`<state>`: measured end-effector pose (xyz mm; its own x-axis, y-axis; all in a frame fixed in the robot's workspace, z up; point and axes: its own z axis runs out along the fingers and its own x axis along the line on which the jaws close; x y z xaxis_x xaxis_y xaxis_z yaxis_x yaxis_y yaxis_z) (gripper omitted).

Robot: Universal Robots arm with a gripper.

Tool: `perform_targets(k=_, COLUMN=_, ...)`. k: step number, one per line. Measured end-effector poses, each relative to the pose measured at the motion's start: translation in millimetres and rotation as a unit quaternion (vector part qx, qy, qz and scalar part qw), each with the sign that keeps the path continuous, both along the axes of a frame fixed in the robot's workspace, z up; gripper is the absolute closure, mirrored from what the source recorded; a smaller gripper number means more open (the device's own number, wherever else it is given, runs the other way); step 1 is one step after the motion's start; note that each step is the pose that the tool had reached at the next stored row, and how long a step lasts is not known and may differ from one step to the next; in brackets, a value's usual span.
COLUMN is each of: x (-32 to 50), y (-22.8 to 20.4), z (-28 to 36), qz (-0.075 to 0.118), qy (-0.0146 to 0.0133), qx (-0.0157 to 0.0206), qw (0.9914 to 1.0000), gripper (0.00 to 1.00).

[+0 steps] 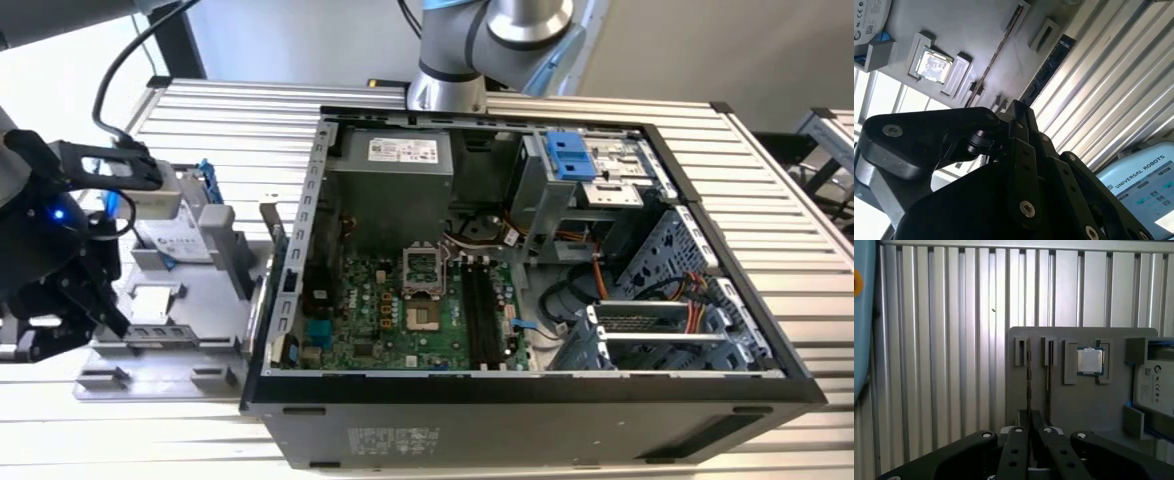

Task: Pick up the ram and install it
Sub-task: 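Pick up the ram and move it above insertion slot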

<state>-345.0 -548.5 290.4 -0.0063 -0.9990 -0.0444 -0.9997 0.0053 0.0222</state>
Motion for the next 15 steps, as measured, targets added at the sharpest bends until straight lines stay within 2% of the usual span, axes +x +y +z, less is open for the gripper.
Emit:
perform_targets(k=7, x=0.0, y=0.0, z=15.6, qz=0.0, qy=0.0, qx=0.0, qw=1.0, gripper=1.0)
perform_targets(k=15, x=0.0, y=0.0, z=43.1, qz=0.0, qy=0.0, qx=0.0, qw=1.0, gripper=1.0)
